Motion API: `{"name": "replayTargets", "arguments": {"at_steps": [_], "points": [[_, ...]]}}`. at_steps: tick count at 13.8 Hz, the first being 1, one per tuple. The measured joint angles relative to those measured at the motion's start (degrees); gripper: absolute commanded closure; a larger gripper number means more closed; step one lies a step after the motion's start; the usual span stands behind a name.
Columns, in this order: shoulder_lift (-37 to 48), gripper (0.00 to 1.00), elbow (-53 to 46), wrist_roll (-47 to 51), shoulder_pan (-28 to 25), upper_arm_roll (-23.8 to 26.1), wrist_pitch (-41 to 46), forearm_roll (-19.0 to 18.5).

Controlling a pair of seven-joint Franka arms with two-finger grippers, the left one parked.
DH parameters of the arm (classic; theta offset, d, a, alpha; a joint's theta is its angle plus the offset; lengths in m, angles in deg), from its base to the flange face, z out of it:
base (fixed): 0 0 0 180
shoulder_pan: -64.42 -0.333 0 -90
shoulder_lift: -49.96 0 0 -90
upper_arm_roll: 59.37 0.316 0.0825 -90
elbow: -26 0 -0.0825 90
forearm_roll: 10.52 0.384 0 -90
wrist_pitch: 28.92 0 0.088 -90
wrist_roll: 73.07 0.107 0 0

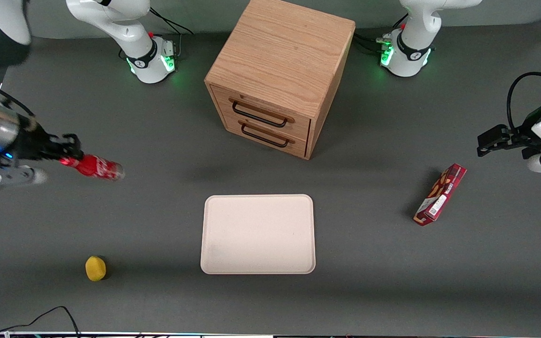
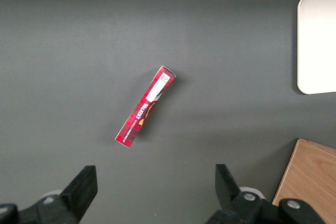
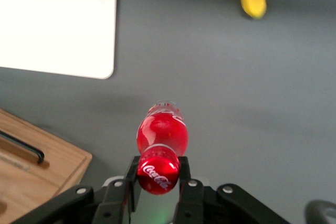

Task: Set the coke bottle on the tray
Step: 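Carry the bottle over the cream tray's edge and lower it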

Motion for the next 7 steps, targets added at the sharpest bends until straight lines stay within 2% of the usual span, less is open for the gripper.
{"name": "replayTargets", "arguments": {"at_steps": [5,7], "points": [[-11.30,1.00,-2.30,5.27,-9.48,-0.27,-16.76,-0.03],[-15.89,1.00,-2.39,7.92,-12.84,-2.05,-24.62,-0.03]]}}
